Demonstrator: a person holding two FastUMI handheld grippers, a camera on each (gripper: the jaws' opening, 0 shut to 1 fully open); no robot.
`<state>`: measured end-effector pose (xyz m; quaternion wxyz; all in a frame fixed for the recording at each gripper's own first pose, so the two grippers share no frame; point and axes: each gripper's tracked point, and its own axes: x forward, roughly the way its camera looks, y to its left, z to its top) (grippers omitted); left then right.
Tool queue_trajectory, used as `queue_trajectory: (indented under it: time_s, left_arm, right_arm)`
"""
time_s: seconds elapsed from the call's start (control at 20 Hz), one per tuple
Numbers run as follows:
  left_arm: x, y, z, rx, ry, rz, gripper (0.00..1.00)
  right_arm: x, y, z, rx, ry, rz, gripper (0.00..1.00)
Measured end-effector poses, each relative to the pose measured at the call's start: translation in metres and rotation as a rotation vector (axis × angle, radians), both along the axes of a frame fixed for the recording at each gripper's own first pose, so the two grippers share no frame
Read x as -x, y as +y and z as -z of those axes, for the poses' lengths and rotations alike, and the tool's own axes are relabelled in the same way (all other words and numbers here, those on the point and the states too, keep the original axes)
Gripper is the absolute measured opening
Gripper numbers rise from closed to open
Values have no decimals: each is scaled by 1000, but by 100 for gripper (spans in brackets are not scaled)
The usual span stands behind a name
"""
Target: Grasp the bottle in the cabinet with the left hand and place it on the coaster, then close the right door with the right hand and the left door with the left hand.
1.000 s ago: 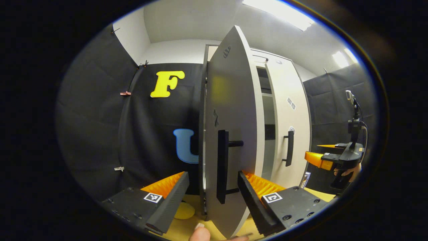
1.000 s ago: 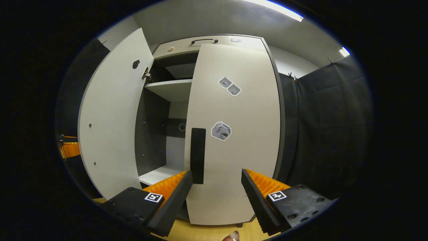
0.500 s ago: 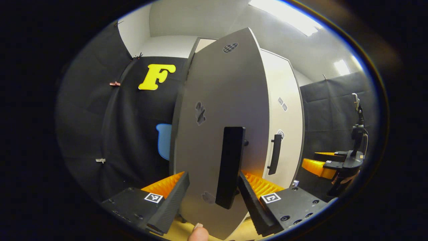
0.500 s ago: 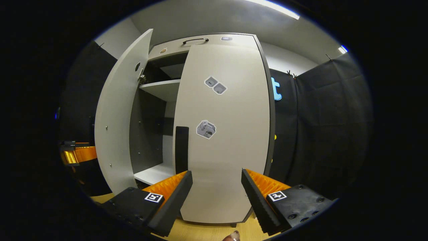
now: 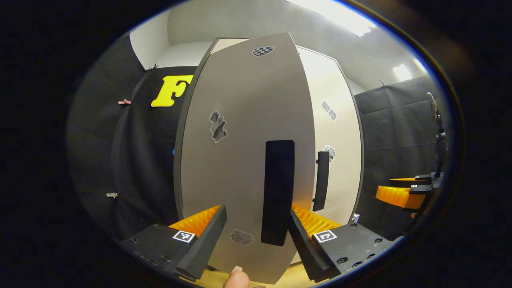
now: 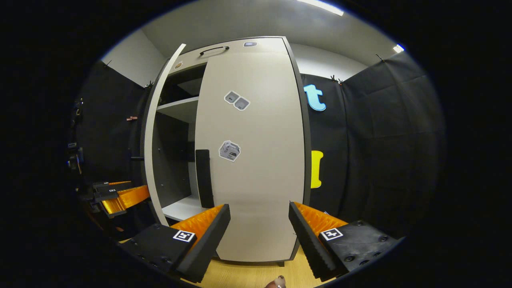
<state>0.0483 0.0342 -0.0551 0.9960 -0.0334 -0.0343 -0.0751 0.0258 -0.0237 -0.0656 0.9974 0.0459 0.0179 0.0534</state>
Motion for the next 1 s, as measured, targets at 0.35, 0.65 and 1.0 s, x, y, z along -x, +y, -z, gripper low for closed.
queue_trajectory:
  time_s: [0.35,0.65,1.0]
  left_arm:
    - [-31,-20,-3,-31,-14,-47,92]
    - [-48,-34,-9,-81,-25,-125,92]
    - [-41,-32,-7,-71,-6,-143,92]
  right_arm:
    - [7,-9,0,-12,8,-7,97]
    - [10,-3,-1,-74,23,-38,97]
    - [13,4,-2,-52,16,-67,96]
